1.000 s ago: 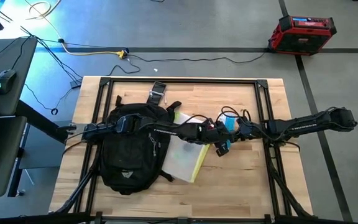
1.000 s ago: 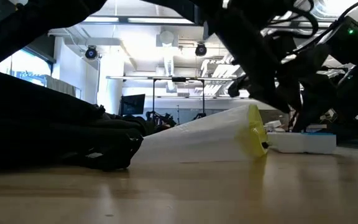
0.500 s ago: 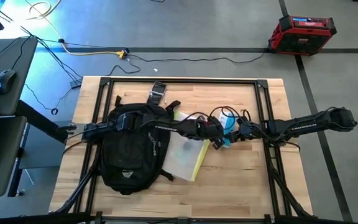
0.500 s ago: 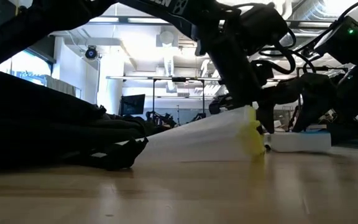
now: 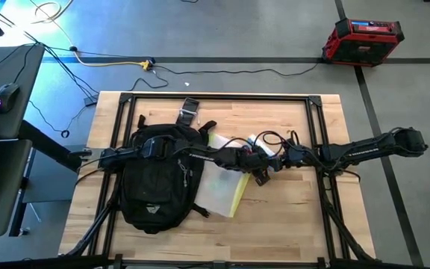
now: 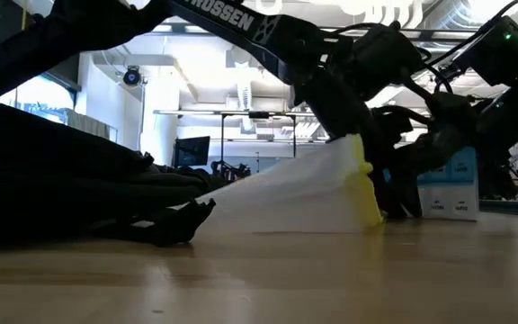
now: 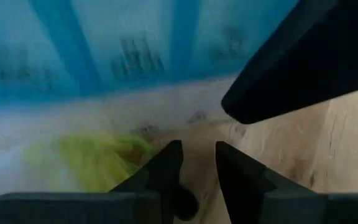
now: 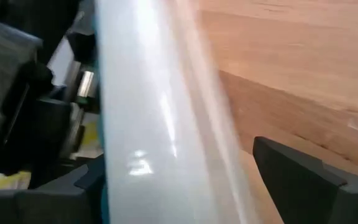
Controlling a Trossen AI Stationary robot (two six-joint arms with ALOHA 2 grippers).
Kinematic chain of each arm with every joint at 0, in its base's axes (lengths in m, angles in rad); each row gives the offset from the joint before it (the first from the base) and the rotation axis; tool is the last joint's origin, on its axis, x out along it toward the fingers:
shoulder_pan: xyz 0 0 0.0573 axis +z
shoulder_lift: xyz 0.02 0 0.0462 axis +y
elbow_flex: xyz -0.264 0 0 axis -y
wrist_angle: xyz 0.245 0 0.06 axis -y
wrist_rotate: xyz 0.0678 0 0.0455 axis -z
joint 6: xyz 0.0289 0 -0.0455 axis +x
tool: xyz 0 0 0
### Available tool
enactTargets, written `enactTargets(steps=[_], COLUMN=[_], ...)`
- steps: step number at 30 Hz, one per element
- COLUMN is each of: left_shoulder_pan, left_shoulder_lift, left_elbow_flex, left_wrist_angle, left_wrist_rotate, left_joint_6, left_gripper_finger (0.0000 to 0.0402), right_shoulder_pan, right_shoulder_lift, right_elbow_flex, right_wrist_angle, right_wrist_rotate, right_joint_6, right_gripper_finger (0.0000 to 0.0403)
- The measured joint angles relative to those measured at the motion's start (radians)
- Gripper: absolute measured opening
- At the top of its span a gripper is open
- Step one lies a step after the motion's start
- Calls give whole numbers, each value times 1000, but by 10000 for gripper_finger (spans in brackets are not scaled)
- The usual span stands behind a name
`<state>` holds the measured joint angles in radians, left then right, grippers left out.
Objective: Unpack backpack
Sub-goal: Put the blue pill organizer into the green zip bag
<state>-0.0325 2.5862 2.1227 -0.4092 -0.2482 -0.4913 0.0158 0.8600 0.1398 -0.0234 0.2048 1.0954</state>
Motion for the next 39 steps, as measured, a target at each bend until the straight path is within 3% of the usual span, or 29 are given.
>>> enactTargets(steps=[4, 10, 17, 21, 27, 32, 39], left_shoulder_pan=[-2, -8, -48, -99, -184, -248, -317], left_shoulder_lift=[0, -14, -97, -158, -217, -180, -115], left_elbow_flex=[0, 40, 192, 231, 230, 227, 227], left_wrist_angle=[8, -73, -281, -398, -449, -464, -354], left_wrist_rotate=[-10, -12, -73, -132, -75, -6, -203], left_joint_6=[11, 67, 161, 179, 84, 210, 416], left_gripper_finger=[87, 87, 87, 87, 87, 92, 127], right_shoulder_pan=[0, 0, 30, 95, 304, 514, 771], right_shoulder_lift=[-1, 0, -20, -49, -86, -87, -38], right_elbow_flex=[0, 1, 43, 139, 329, 428, 434], right_wrist_angle=[-12, -32, -80, -226, -550, -703, -720], right_wrist_rotate=[-14, -23, -73, -26, 108, 190, 178], right_joint_6=[-5, -62, -133, -160, -128, 2, 205], right_gripper_finger=[244, 115, 112, 112, 112, 112, 112])
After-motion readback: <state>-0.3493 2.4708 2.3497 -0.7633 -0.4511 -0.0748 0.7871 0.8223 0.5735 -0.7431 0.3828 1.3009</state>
